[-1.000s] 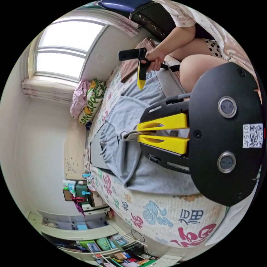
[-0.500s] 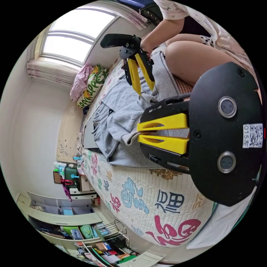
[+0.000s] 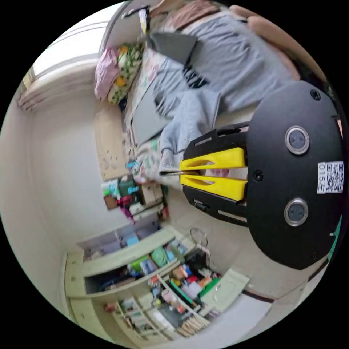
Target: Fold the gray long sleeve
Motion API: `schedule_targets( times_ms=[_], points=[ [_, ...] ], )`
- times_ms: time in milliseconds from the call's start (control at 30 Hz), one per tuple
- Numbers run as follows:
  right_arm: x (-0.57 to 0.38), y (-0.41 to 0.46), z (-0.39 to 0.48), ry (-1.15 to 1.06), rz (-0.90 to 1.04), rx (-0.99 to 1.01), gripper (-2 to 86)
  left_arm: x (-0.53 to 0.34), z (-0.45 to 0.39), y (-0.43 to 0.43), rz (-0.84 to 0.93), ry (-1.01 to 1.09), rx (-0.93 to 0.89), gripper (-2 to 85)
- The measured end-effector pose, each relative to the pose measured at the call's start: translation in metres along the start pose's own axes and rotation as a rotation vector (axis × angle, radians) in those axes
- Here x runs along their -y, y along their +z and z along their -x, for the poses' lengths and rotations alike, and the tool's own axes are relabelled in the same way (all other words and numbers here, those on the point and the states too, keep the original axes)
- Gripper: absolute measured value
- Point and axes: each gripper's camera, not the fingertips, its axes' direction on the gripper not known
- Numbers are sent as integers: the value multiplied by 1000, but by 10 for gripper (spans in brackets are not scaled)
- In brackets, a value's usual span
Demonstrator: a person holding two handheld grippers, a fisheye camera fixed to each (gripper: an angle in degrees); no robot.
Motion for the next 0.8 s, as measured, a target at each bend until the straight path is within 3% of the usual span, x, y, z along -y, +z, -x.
schedule_targets(
  times_ms=[33, 67, 133, 200, 267, 367, 467, 567, 800],
  points=[
    [9, 3, -39, 93, 10, -87, 44, 11, 33, 19, 22, -72, 168, 35],
    [12, 4, -105, 274, 63, -190, 60, 13, 47, 29, 58, -114, 225, 39],
    [-14, -6, -161, 391, 48, -46, 75, -6, 70, 45, 138, -232, 265, 71],
    [-68, -10, -165, 313, 14, 299, 75, -48, 53, 35, 68, -227, 134, 76],
    [-120, -2, -142, 243, 89, 483, 77, -103, 18, 30, 70, -182, -12, 77],
    [-218, 6, -100, 213, 203, 683, 90, -229, -55, 37, 227, -161, -390, 84],
    [-294, 1, -80, 250, 305, 847, 105, -302, -87, 36, 333, -210, -572, 91],
    [-334, -25, -67, 200, 371, 872, 119, -369, -105, 22, 372, -323, -699, 99],
    [-368, -37, -50, 128, 530, 869, 128, -387, -127, 42, 419, -375, -810, 135]
  ],
)
